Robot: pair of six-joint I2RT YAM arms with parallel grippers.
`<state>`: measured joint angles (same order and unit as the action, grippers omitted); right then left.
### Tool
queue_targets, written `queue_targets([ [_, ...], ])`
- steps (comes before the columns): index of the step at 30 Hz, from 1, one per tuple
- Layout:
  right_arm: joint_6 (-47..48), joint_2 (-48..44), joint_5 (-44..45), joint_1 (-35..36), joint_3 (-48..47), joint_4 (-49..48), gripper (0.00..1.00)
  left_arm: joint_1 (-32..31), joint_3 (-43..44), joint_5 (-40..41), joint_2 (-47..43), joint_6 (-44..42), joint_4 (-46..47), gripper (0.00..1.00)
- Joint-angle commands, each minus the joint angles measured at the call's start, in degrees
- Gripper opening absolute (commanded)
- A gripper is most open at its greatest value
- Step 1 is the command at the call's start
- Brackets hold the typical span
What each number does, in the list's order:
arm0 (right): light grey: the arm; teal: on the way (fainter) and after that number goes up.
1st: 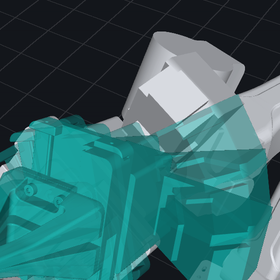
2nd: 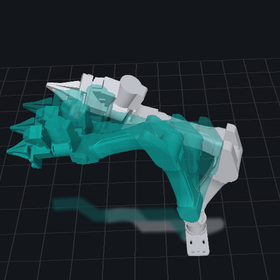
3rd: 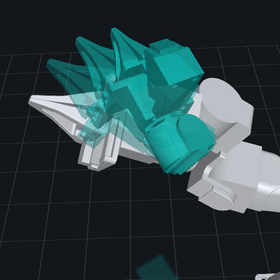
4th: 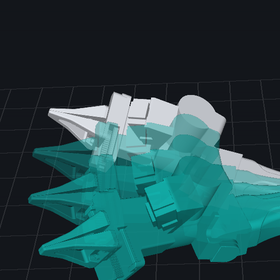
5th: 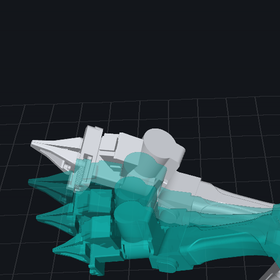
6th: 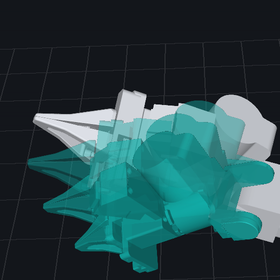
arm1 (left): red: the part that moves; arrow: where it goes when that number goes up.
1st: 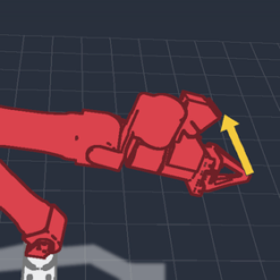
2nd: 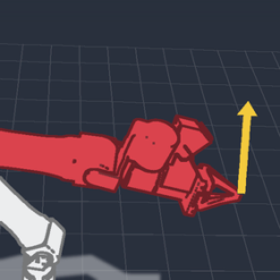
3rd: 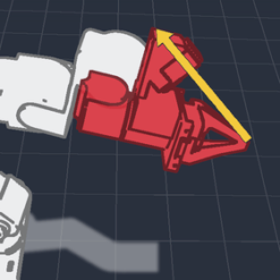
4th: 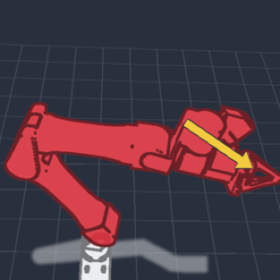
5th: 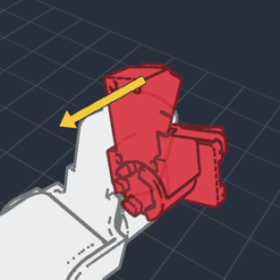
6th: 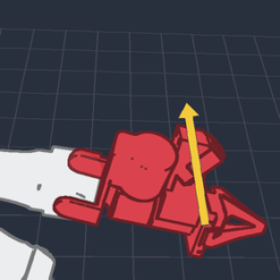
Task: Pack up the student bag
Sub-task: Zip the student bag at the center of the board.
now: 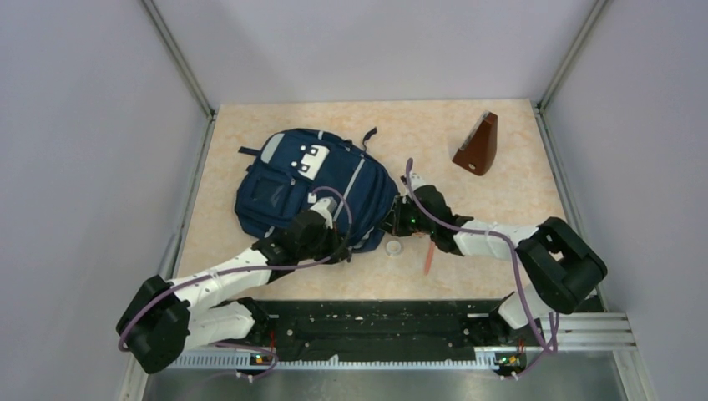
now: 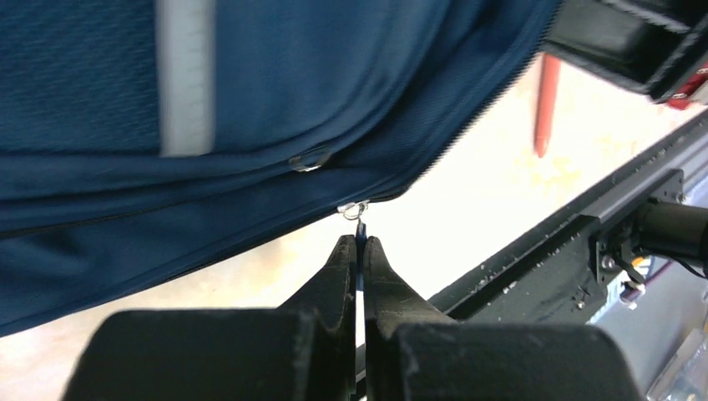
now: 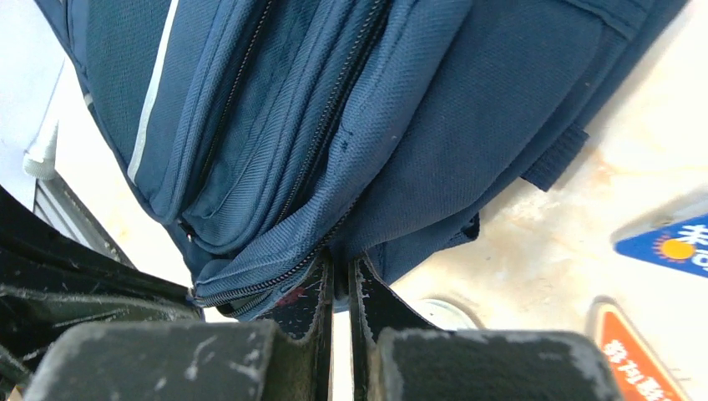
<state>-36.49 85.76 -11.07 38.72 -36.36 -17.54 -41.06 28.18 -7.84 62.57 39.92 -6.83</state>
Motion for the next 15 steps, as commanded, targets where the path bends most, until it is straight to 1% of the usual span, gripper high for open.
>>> queue_targets([
  [1,-1.81,1.76,-0.10,4.29,-1.96,-5.08,0.00,-4.43,4.18,0.68,1.46,2.91,8.70,0.00],
  [6,-2.64,3.72,0.95,7.79,-2.65,-6.80,0.00,-8.86,6.26,3.41,4.36,4.45,11.05,0.00],
  [10,-2.12,2.65,2.65,9.01,-2.20,-6.47,0.00,-9.48,6.77,5.05,5.41,5.89,12.26,0.00],
  [13,-1.06,-0.48,5.59,9.03,-0.76,-4.62,0.00,-9.48,6.11,6.60,4.65,6.51,12.28,0.00],
  [14,-0.46,-1.70,6.75,9.01,-0.41,-3.56,0.02,-9.50,5.66,7.12,4.22,6.74,12.28,0.00],
  [15,0.14,-3.08,7.82,9.01,0.07,-2.09,0.07,-9.48,5.14,7.28,3.72,6.88,12.24,0.00],
])
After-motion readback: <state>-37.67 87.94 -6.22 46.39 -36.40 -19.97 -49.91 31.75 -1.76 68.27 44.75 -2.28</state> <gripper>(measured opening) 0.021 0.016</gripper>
